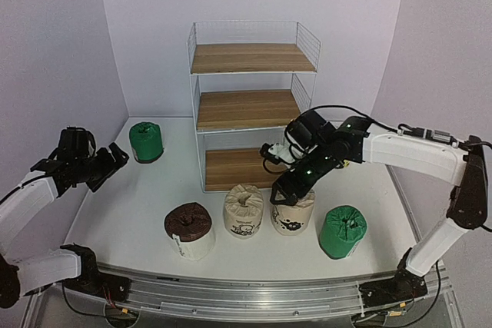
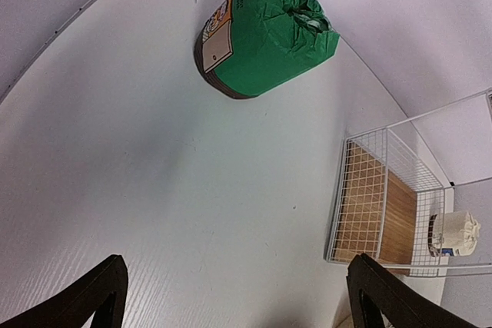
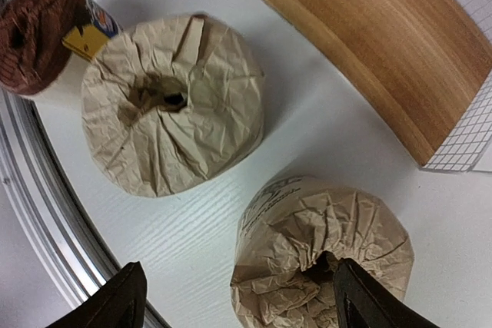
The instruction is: Place and organize the paper towels onto the shelf
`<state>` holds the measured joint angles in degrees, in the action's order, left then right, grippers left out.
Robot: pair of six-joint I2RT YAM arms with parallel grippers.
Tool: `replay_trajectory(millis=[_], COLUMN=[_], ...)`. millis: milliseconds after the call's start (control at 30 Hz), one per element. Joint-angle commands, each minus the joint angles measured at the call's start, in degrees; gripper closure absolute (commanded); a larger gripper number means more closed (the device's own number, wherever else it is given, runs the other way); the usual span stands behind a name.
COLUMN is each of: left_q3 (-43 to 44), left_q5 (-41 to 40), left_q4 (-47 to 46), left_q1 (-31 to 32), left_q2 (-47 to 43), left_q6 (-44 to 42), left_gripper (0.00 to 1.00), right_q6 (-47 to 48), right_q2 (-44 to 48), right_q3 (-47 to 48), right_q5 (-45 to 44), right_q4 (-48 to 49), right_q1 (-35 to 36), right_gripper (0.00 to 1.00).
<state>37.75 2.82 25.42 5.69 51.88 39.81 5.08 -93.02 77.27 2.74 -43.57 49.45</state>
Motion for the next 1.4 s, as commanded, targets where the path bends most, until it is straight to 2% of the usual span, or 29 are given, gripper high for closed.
replay_trajectory(millis=[0,200,567,733,967,1367], left_q3=[-0.3,-0.8,-0.7,-0.7,-1.3,-0.2], left_q5=[-1.5,-2.2,-2.9,-4.1,-4.3,-5.2], left_q4=[1.7,1.7,1.7,2.2,2.5,2.9], left_q1=[0.0,0.1,0.1,0.1,0.1,0.1], left_q2=[-1.6,-1.7,0.4,0.3,-0.3,0.5], left_q6=[-1.6,-1.3,-1.1,-0.8,-0.5,-0.6], left_gripper=[0.0,0.0,0.0,0.0,0.0,0.0], right_q6=[3.9,2.8,5.3,6.0,8.4,21.1], right_q2=[-1.8,-3.4,-10.5,-12.3,-9.7,-9.8], right_q3=[3.4,3.6,6.3,6.1,5.3,10.3], right_q5=[-5.8,-9.1,-13.7,-14.1,-10.5,-9.5], right_q4=[-7.1,-9.8,-9.5,-9.6,-9.6,-8.9], right_q1=[2.2,3.9,4.1,4.1,4.1,4.1], right_gripper=[0.19,0.21,0.34,0.45,0.7,0.81])
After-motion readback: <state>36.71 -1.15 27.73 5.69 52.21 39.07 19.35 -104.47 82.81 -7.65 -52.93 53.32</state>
